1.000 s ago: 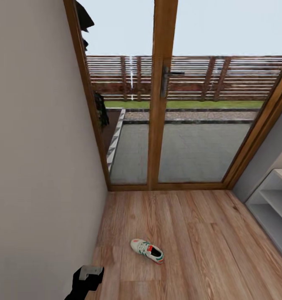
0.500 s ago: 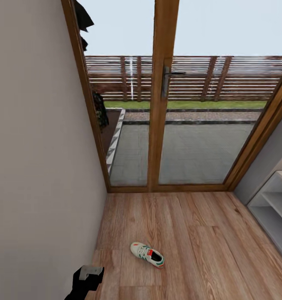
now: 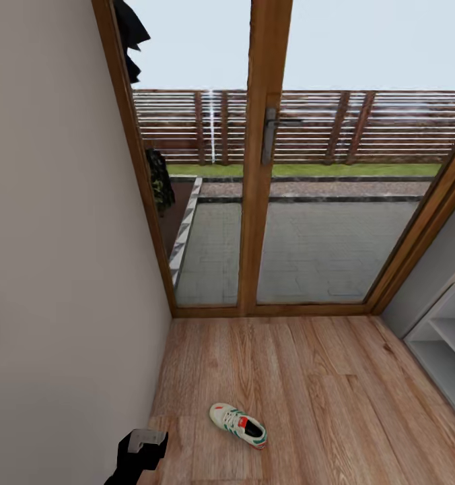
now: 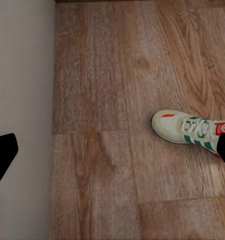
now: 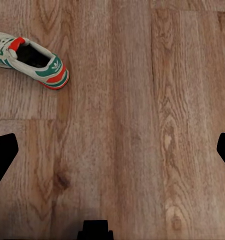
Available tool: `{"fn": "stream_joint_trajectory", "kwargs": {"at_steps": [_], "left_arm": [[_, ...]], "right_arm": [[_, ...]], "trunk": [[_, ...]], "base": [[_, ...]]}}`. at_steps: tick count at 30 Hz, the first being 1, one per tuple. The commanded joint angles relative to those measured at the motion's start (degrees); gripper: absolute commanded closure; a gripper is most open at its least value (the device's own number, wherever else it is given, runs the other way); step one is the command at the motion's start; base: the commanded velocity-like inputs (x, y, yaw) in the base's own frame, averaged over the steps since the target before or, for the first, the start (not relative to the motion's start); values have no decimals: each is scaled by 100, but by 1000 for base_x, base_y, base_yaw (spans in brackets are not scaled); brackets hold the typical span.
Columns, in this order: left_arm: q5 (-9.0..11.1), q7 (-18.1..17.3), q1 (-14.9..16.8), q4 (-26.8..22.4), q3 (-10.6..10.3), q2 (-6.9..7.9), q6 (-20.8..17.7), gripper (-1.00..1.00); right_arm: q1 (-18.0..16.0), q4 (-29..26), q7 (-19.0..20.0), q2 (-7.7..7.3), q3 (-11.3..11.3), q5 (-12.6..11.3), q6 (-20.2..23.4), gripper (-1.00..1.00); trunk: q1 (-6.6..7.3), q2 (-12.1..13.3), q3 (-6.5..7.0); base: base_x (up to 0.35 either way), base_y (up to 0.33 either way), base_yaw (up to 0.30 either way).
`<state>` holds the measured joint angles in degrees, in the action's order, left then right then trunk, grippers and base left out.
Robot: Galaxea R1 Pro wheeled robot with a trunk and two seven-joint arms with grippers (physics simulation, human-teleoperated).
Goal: Pick up the two gym shoes and the two sandals from the corridor floor and place them onto the hallstand (shoe rack) in the corridor, making sure they are on the rack and not on the floor. Arrange them so the two gym shoes are next to each other and the two sandals are next to each other.
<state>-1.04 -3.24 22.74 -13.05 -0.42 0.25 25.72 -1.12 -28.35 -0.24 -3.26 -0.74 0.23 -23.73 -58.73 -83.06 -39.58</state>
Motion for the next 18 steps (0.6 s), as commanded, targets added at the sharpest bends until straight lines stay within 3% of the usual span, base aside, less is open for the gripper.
{"fn": "stream_joint_trajectory", "kwargs": {"at_steps": [1, 9, 18], "left_arm": [[-10, -10, 5, 4, -2, 2, 19, -100], [-10, -10, 3, 4, -2, 2, 13, -100], [-10, -10, 3, 4, -2, 2, 16, -100]], "right_arm": [[-3, 4, -2, 1, -5, 3, -17, -100], [-3, 2, -2, 1, -5, 3, -17, -100], [-3, 4, -2, 1, -5, 3, -17, -100]], "trunk": [[0, -2, -4], [0, -2, -4], [0, -2, -4]], "base": [[13, 0, 0], [59, 0, 0], [263, 0, 0]]}}
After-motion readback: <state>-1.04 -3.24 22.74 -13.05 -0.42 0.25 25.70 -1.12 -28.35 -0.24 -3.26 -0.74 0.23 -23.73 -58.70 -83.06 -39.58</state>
